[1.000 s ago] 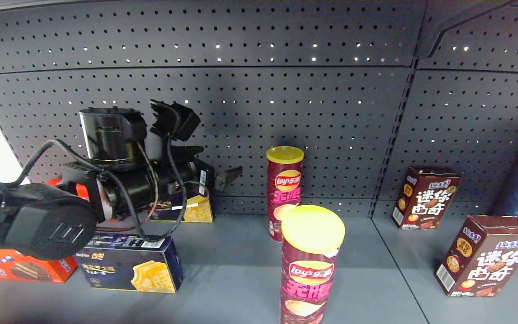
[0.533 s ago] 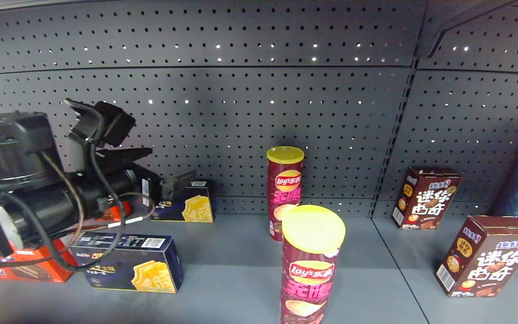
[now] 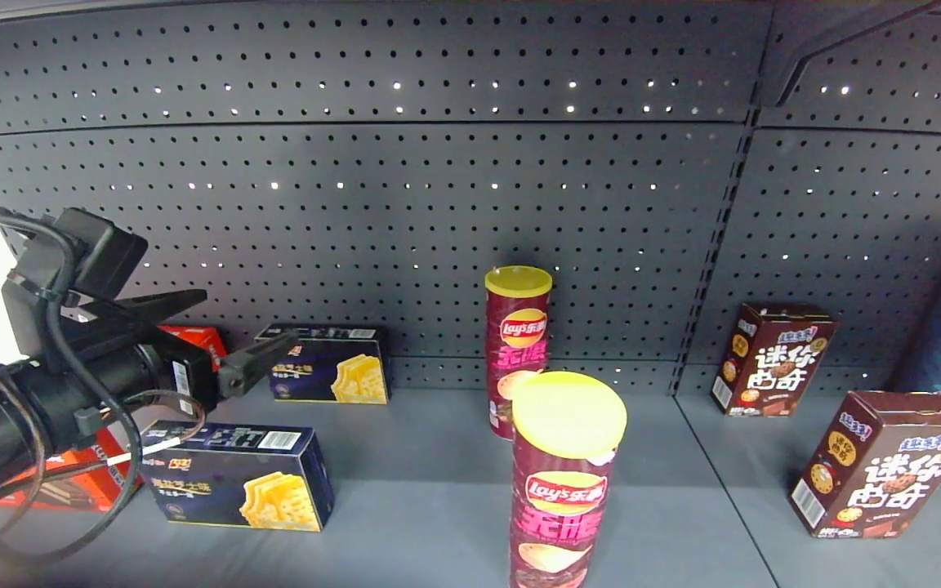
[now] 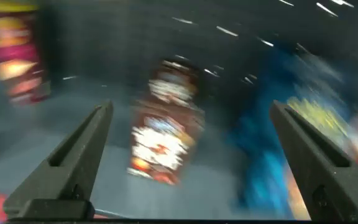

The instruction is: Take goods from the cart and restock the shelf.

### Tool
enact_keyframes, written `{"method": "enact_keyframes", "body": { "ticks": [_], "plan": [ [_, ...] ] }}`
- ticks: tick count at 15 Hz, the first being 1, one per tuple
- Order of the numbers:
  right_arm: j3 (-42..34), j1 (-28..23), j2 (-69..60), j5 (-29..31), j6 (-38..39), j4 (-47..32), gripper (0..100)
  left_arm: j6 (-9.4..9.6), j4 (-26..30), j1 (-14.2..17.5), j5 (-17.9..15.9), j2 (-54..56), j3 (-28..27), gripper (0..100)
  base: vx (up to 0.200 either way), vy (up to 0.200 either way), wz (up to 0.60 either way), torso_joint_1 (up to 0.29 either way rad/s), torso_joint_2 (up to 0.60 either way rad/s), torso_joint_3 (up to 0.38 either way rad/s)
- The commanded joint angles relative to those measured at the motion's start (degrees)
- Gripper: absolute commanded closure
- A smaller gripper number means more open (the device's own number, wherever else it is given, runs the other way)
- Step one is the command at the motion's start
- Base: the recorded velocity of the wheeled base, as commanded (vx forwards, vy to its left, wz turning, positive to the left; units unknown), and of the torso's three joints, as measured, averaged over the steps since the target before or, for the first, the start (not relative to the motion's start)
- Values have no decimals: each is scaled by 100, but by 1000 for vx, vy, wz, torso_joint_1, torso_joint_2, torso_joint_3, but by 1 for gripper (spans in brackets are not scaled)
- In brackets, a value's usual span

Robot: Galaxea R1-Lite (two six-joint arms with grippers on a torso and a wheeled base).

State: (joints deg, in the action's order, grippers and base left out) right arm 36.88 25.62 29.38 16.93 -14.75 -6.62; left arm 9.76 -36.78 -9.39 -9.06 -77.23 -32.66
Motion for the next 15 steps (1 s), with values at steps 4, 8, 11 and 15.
{"method": "enact_keyframes", "body": {
  "ticks": [4,8,11,15],
  "plan": [
    [144,1929,2309,-331,-212,741,0,-1,-154,-2,-8,24,23,0,0,0,0,0,0,0],
    [-506,2307,3417,-234,78,2349,0,-27,-163,139,-8,41,181,0,0,0,0,0,0,0],
    [-945,2711,4005,539,781,3220,0,-27,-163,148,-8,41,181,0,0,0,0,0,0,0],
    [-1613,2948,3961,908,1071,3351,0,-27,-172,139,-8,41,198,0,0,0,0,0,0,0]
  ]
}}
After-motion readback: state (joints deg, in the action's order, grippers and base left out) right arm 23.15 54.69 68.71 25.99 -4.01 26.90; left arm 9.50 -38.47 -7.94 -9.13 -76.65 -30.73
